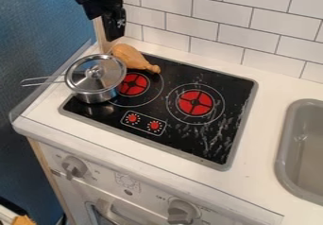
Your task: Take the fried chicken and put it below the right burner
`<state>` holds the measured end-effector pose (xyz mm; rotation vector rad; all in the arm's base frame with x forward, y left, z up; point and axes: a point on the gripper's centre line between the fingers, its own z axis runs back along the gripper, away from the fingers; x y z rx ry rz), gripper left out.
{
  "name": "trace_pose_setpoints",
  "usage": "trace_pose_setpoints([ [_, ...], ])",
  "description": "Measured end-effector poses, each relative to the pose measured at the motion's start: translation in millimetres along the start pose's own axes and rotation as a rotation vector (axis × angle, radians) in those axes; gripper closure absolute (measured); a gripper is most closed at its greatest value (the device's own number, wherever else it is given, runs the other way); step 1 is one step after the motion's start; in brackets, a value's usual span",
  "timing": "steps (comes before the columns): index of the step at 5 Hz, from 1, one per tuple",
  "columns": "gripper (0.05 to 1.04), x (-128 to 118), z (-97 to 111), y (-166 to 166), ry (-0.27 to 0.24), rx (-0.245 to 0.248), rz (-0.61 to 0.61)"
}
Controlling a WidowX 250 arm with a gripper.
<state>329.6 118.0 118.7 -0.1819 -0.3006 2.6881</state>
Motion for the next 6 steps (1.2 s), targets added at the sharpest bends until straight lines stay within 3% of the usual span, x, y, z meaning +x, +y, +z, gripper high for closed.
trace_pose_setpoints([
  [1, 0.077, 1.6, -13.2, 4.3, -0.033, 0.03, -0.011],
  [2, 0.077, -6.0, -24.7, 5.3, -0.081, 0.046, -0.117],
  [3, 0.077, -25.9, -27.8, 14.0, -0.09, 0.041, -0.309],
  [4, 0.077, -43.2, -39.9, 22.3, -0.164, 0.071, -0.581],
  [5, 0.078, -51.3, -48.2, 27.7, -0.149, 0.046, -0.785],
  [6, 0.077, -53.1, -67.0, 33.2, -0.136, 0.069, -0.905],
])
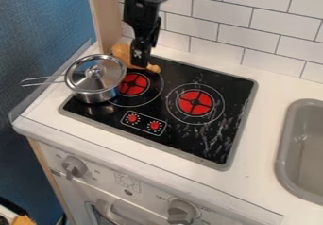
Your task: Take the fried chicken and put it below the right burner
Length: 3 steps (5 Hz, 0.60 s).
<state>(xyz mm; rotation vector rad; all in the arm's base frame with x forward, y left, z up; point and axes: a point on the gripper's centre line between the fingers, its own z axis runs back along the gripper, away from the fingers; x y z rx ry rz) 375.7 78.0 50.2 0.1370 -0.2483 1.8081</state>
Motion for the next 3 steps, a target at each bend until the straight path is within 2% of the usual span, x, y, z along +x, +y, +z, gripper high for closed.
trace_pose_setpoints([
  [1, 0.077, -6.0, -3.8, -3.4, 0.061, -0.03, -0.065],
  [2, 0.078, -5.5, -20.3, -4.0, 0.072, -0.009, -0.094],
  [3, 0.078, -7.6, -19.5, -8.5, 0.146, -0.021, -0.118],
])
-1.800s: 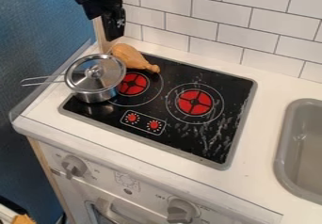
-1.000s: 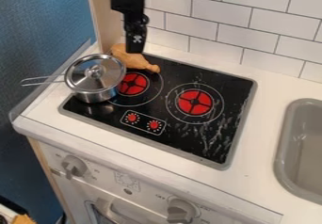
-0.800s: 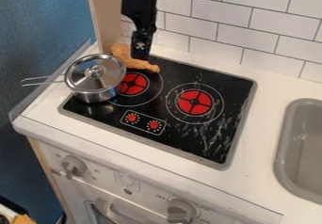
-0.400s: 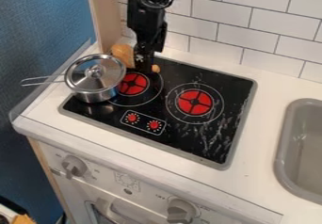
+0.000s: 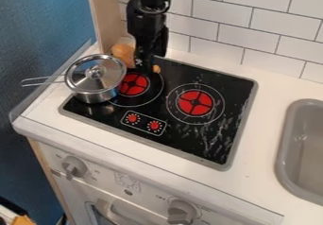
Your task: Take the fried chicken and put it below the right burner
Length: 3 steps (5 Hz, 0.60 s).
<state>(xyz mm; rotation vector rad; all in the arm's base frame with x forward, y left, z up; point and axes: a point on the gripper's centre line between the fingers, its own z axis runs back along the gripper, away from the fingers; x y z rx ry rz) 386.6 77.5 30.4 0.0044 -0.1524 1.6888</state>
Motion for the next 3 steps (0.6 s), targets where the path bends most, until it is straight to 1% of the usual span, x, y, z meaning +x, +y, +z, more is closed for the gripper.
trace_pose_setpoints([
  [1, 0.133, 6.3, -13.9, -1.1, 0.013, 0.017, 0.004],
  [2, 0.405, 4.5, -16.8, -3.0, 0.023, 0.006, 0.011],
  [3, 0.706, 2.5, -24.2, -1.3, 0.006, 0.021, 0.003],
])
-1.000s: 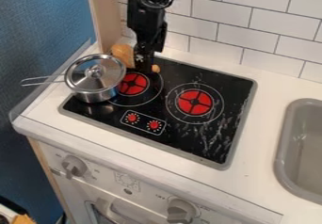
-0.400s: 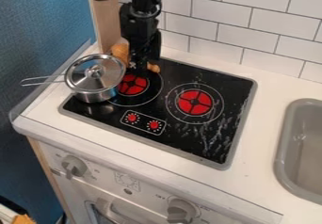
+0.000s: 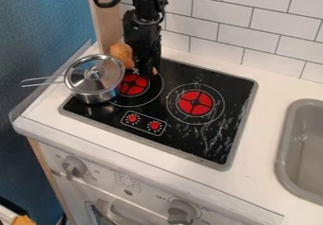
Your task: Take the fried chicken and put it below the right burner
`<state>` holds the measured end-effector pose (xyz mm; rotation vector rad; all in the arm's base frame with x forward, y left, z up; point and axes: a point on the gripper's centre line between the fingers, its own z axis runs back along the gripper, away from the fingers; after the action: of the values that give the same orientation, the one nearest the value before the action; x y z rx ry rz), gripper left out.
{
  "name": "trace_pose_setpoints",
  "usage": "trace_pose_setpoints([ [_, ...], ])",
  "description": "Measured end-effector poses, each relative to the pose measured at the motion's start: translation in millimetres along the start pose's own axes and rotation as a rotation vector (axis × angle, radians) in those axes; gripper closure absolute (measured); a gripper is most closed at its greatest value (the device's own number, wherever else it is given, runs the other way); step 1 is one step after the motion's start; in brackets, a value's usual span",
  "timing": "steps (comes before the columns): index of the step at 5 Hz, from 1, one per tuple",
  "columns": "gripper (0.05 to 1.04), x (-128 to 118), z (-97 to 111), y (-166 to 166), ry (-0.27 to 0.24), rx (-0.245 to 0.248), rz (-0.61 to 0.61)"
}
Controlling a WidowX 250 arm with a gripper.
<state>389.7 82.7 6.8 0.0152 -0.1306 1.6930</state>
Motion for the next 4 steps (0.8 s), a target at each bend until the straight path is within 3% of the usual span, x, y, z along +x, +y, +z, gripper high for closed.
trace_pose_setpoints([
  [1, 0.855, 0.0, 0.1, -0.5, -0.004, -0.003, 0.013],
  [4, 0.859, -14.8, 2.7, 1.6, 0.028, 0.008, -0.05],
])
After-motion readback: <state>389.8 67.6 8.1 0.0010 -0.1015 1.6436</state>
